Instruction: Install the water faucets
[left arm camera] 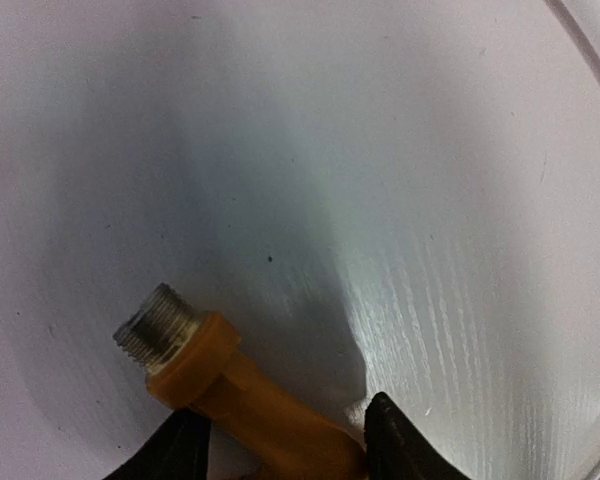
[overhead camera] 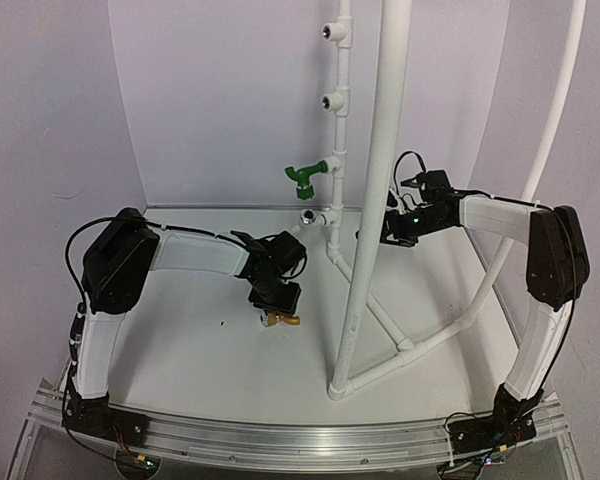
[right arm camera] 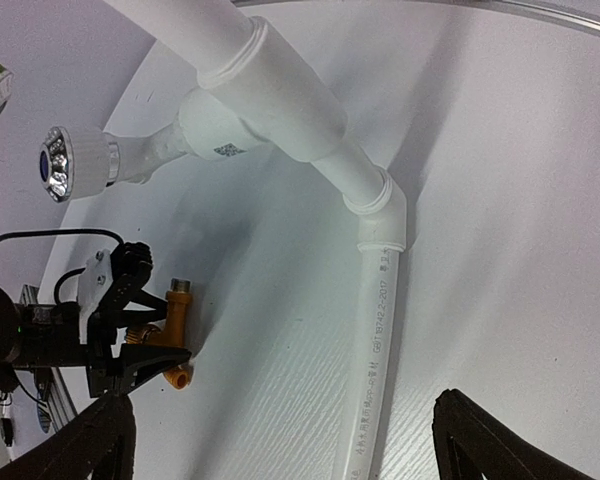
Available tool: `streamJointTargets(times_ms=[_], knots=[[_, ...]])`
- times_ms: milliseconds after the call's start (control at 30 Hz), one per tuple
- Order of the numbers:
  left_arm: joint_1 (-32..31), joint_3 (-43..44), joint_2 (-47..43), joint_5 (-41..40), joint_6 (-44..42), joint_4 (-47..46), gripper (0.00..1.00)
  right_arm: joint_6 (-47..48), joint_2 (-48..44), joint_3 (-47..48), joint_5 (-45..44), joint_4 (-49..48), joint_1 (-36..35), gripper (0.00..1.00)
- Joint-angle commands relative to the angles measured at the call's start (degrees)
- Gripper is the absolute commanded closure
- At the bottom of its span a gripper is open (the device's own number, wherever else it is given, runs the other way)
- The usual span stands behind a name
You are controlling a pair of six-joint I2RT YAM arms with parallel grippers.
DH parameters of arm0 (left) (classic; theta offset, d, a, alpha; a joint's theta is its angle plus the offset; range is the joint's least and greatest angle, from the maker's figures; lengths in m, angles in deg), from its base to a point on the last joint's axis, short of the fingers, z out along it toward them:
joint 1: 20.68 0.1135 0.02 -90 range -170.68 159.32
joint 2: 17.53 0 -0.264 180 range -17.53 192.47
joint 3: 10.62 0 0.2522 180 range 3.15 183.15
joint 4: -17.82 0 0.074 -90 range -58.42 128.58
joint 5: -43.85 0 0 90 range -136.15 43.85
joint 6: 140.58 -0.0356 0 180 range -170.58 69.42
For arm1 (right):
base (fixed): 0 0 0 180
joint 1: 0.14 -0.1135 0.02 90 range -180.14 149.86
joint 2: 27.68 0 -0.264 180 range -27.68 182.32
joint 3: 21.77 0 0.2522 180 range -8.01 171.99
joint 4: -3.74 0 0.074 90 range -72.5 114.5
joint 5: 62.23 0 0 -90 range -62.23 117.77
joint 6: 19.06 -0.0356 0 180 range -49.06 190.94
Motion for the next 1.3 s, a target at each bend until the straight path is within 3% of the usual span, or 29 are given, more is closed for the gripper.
streamJointTargets(times_ms=[0, 100, 367, 433, 533, 700, 900, 1267], knots=[[-0.2, 1.2, 0.6, 1.9, -3.8, 0.7, 0.6, 3.3, -1.1, 0.1, 1.3, -0.4, -0.1, 0.02], [-0.4, -1.5, -1.5, 6.4, -10.6, -2.6, 0.75, 6.3, -1.6, -1.0, 1.4, -0.2, 0.0, 0.04], [-1.2, -5.3, -5.6, 21.4, -34.5, -7.2, 0.84, 10.9, -1.5, -2.6, 2.5, 1.7, 0.0, 0.05], [-1.2, -3.8, -4.9, 23.1, -37.7, -5.1, 0.8, 12.6, -1.4, -2.8, 2.2, 2.5, -0.1, 0.05], [-1.4, 0.0, -3.5, 24.6, -40.7, -1.9, 0.59, 15.5, -1.5, -3.1, 1.9, 3.6, -0.1, 0.05], [-1.6, 3.8, -4.4, 22.0, -37.2, -1.2, 0.22, 21.0, -1.6, -3.2, 2.1, 6.1, 0.0, 0.05], [-1.6, -5.0, -16.0, 16.4, -27.2, -7.0, 0.17, 31.4, -1.1, -2.4, 2.4, 9.3, -2.5, 0.08], [-1.3, -26.6, -42.1, -2.2, 0.4, -13.1, 0.0, 46.4, 3.7, -0.4, -2.0, 12.4, -17.5, 0.17]])
